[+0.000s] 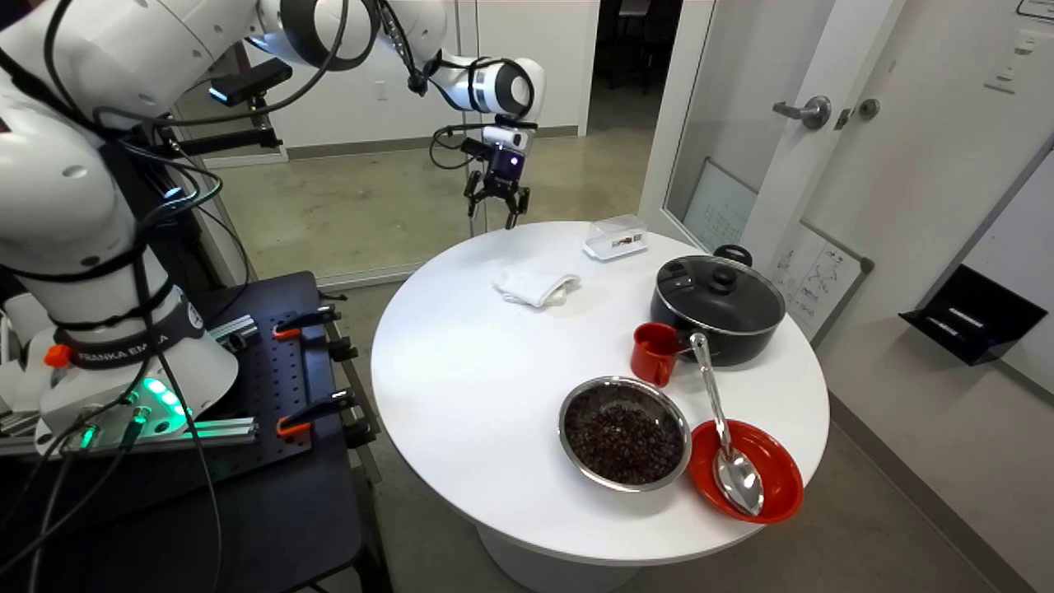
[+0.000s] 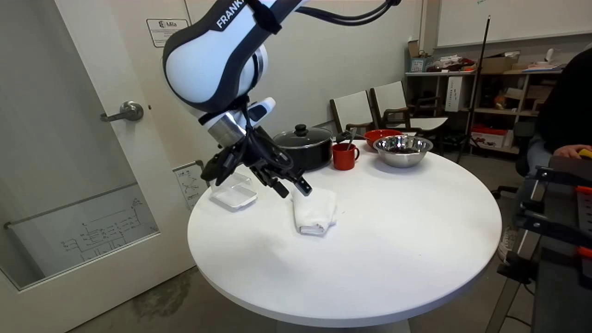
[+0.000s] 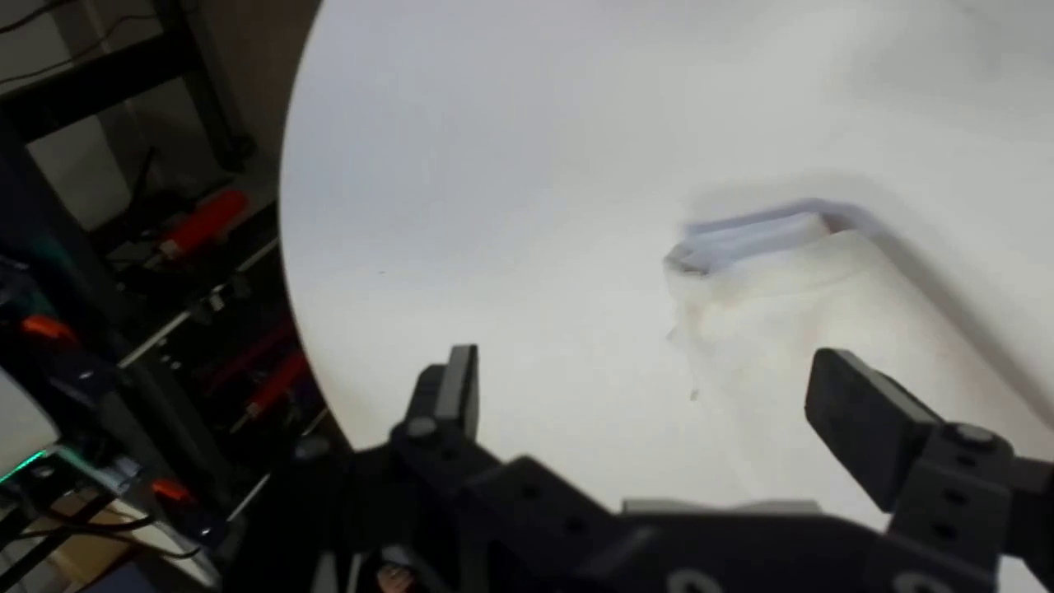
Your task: Fold the towel, then use it to wipe the table
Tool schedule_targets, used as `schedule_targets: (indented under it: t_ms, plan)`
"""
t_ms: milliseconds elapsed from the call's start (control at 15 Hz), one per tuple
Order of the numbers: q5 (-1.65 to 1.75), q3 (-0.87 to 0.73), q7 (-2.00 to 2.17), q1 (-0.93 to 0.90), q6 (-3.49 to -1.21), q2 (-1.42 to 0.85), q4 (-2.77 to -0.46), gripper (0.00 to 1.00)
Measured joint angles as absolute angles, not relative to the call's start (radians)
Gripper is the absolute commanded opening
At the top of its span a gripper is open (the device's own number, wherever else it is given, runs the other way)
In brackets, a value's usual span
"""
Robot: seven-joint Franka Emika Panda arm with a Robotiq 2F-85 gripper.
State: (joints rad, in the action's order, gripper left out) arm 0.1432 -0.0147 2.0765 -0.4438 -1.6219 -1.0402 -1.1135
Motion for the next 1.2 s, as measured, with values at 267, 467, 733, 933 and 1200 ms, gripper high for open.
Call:
schedule_targets:
  t_ms: [267,467,733,933,1200]
  plan:
    - [0.230,-0.050,2.075,-0.445,-1.878,-1.026,-1.154,1.00]
    - [0.322,-0.095,2.075,-0.447,-2.021,-1.019,-1.204,1.00]
    - [0.336,-0.104,2.075,-0.449,-2.046,-1.016,-1.220,1.00]
    - [0.365,-0.106,2.075,-0.459,-2.098,-1.020,-1.219,1.00]
    - [0.446,-0.122,2.038,-0.455,-2.303,-0.978,-1.306,1.00]
